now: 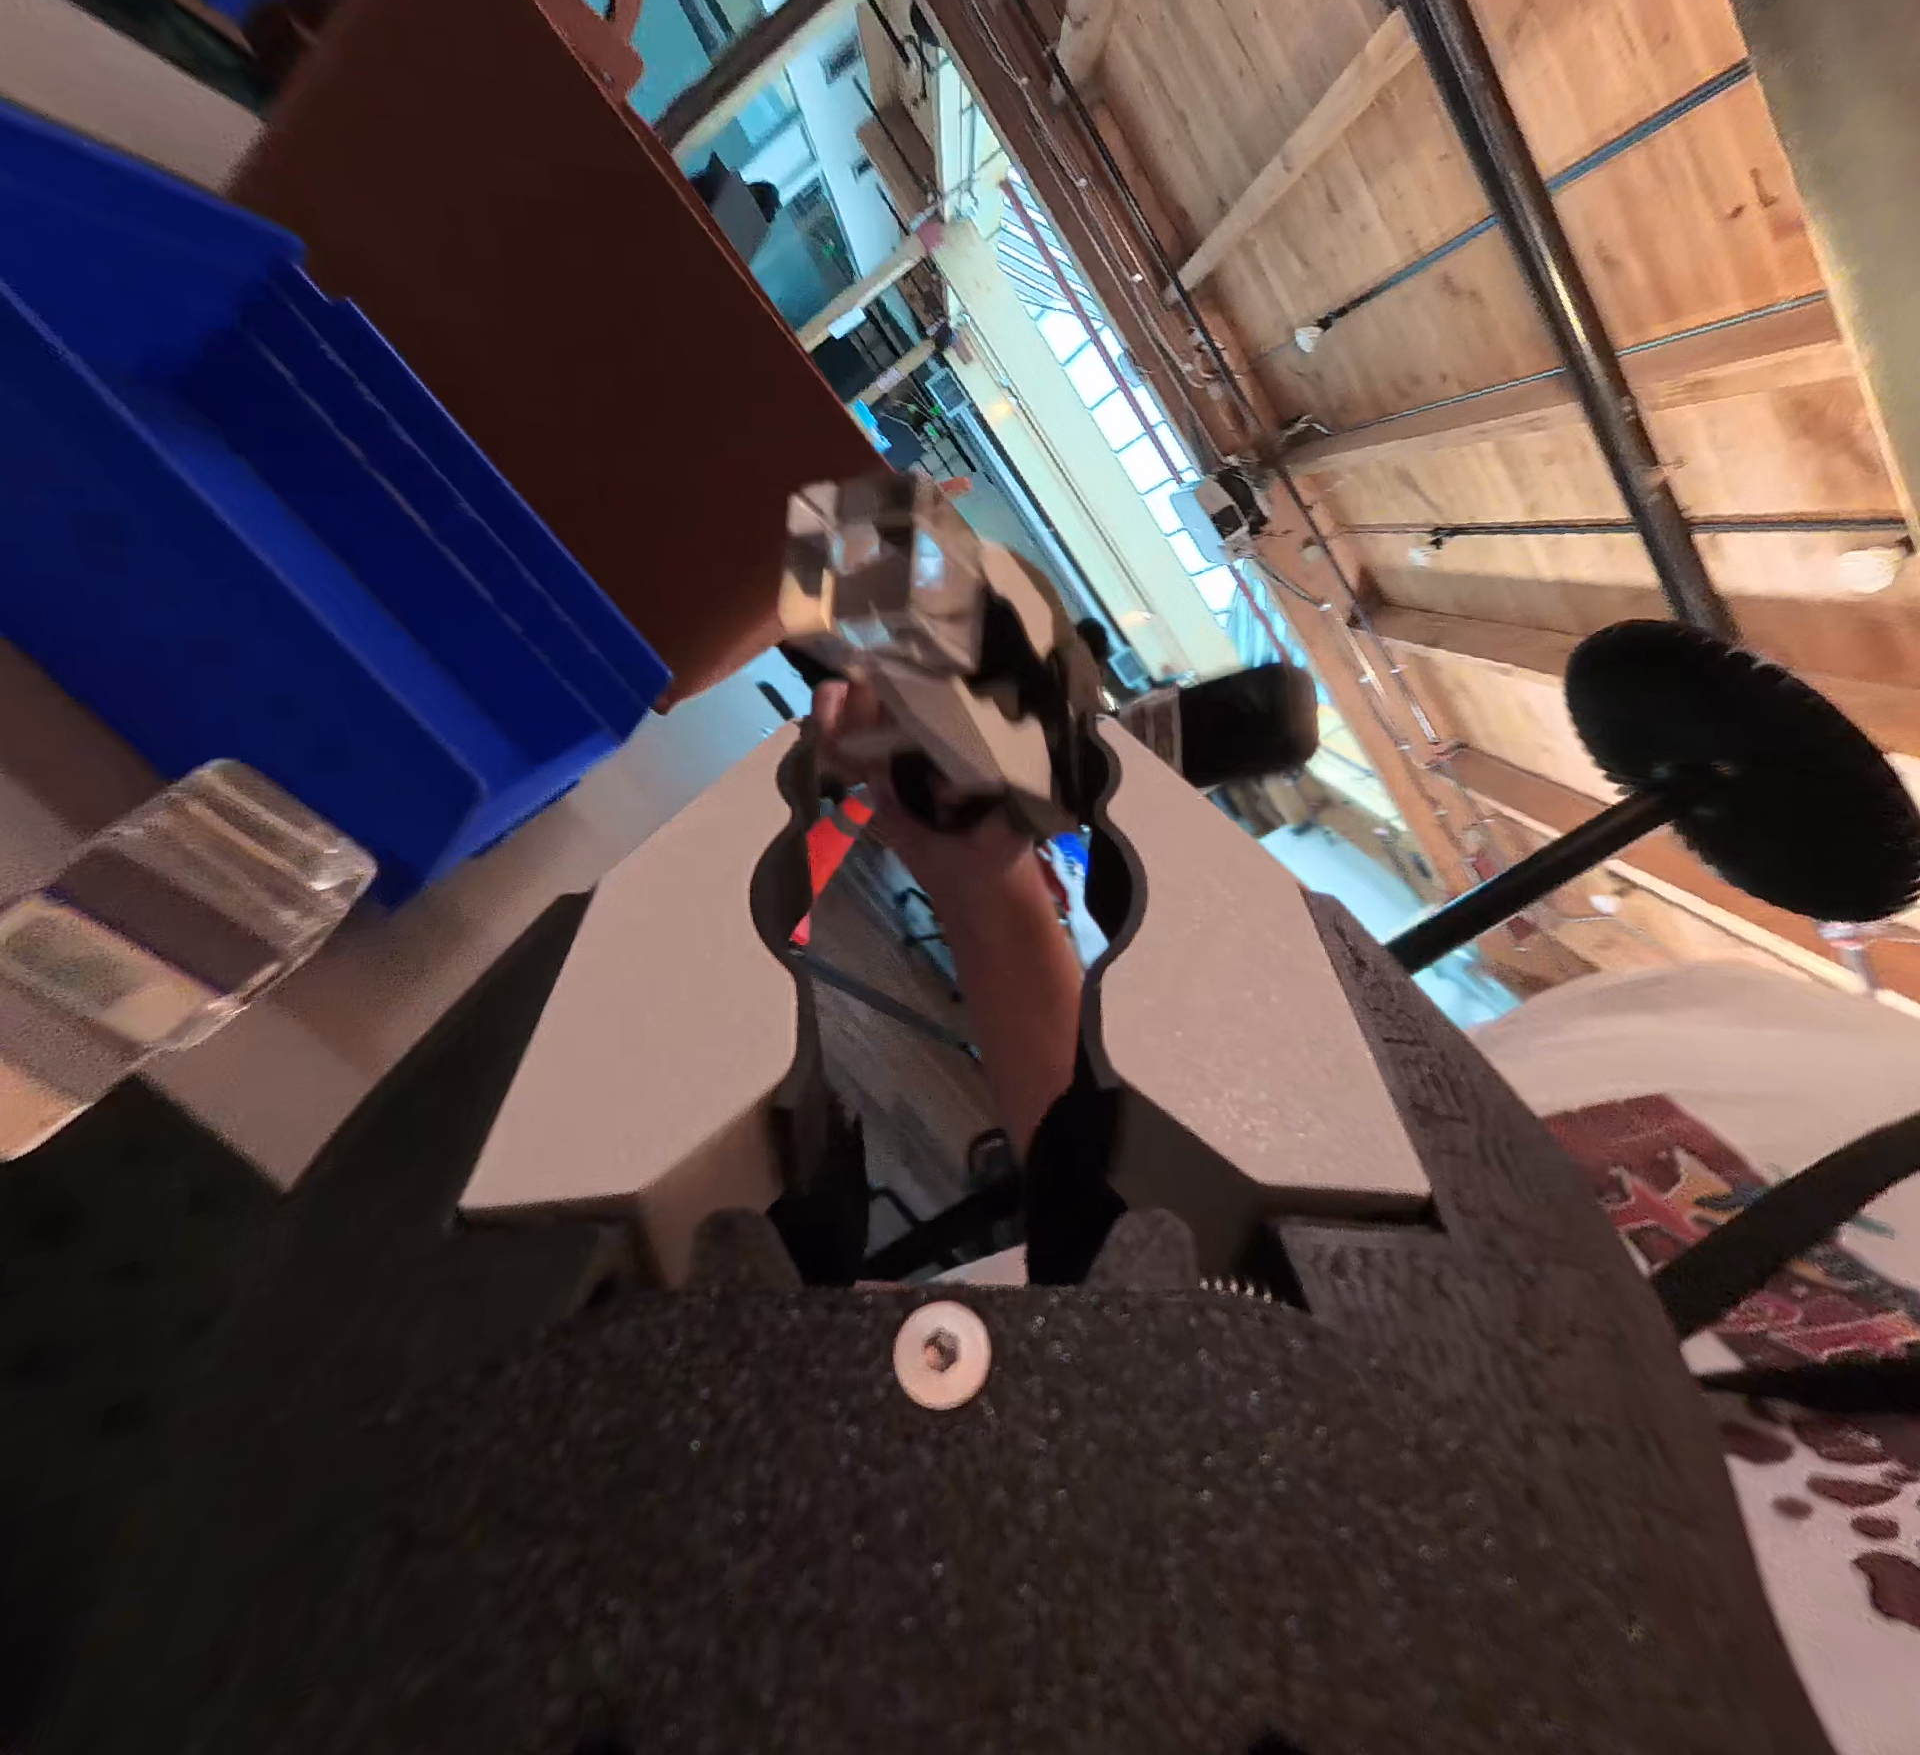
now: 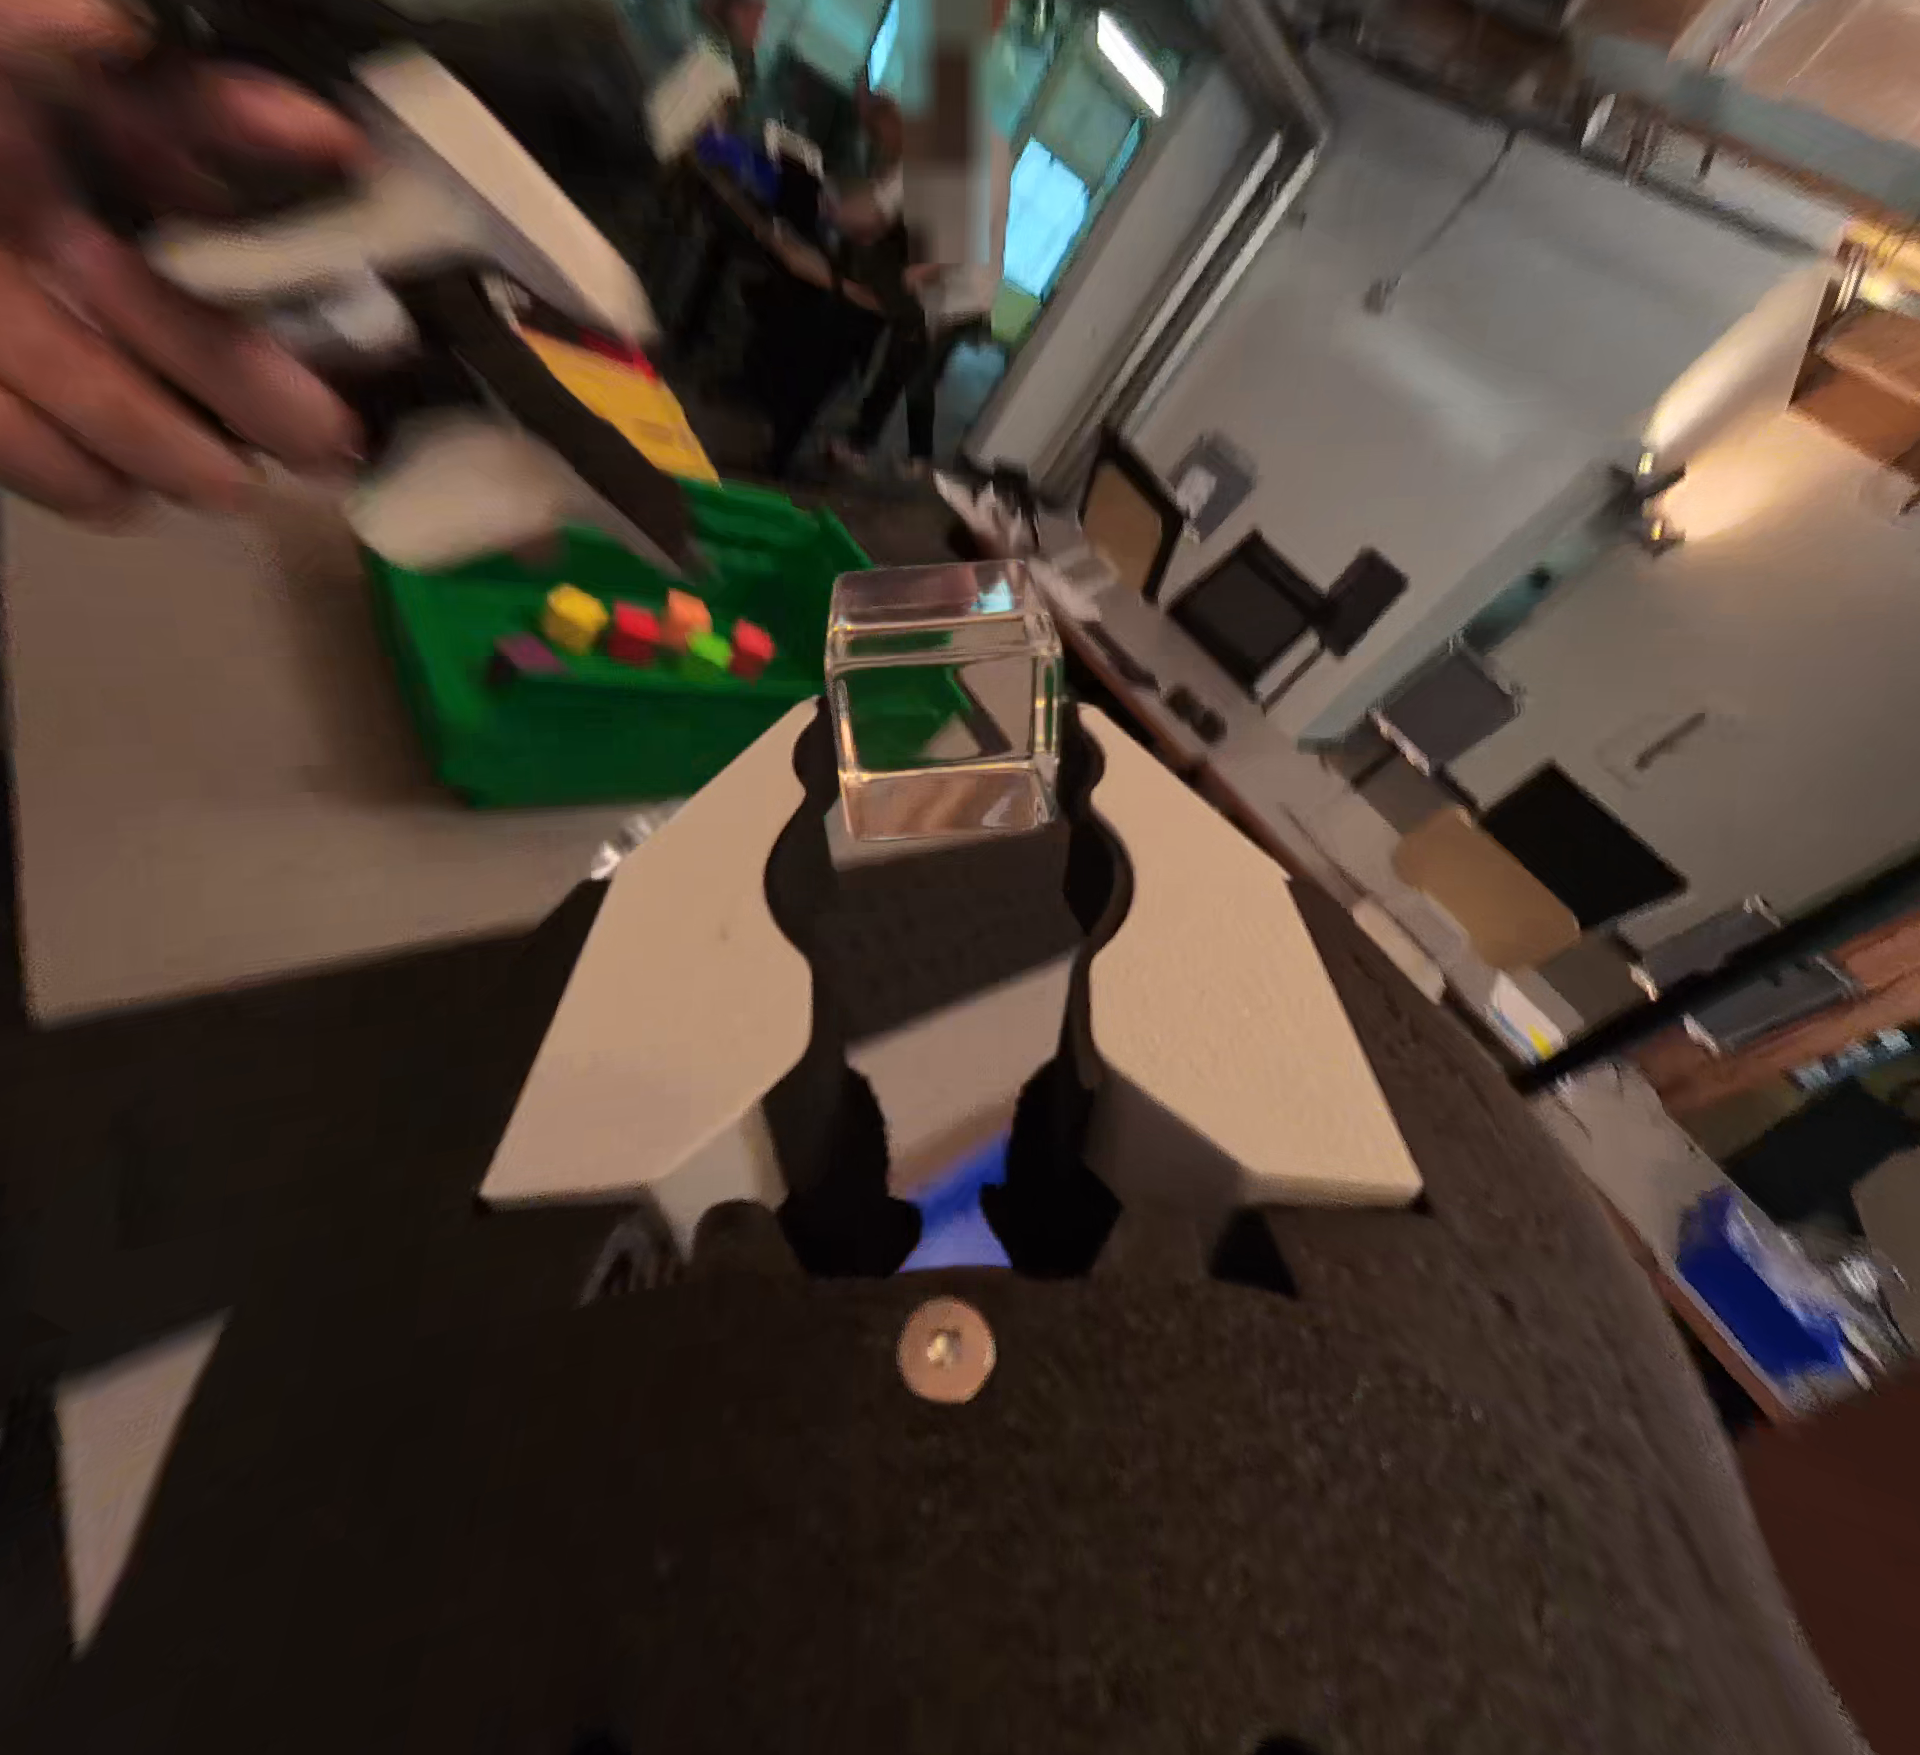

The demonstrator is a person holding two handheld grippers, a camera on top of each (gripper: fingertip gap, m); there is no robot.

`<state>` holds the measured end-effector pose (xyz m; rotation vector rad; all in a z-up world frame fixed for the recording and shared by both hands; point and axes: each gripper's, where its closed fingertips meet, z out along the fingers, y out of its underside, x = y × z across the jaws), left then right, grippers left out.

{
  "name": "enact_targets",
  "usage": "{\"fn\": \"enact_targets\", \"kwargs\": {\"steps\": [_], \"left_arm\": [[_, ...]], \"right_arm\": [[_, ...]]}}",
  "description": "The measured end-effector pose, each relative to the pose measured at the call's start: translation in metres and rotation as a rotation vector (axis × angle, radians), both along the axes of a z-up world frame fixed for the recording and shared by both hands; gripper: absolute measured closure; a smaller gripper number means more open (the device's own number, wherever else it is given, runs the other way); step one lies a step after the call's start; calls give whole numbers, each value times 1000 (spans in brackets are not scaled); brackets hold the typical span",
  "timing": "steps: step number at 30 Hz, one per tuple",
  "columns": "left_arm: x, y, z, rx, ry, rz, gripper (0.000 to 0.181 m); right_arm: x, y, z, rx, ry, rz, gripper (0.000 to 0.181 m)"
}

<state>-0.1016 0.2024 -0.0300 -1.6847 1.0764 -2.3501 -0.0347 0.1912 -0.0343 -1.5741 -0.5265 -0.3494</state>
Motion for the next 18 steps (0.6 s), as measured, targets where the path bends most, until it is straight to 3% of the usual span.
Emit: {"fn": "enact_targets", "kwargs": {"steps": [4,9,12,15,18], "left_arm": [[-36,16,-18,127,45,98,131],[-68,25,-68,271,190,181,131],[-76,23,-94,421,270,193,131],[-76,22,-126,671,387,161,131],[-60,16,-127,787,391,115,121]], "right_arm": [[107,-7,-49,-476,4,-166,140],[182,-47,-161,-1168,-22,-219,140],[204,-77,-208,-1469,-34,-279,139],[206,-83,-229,-1596,-34,-305,139],[208,-92,-241,-1684,-60,-330,140]]}}
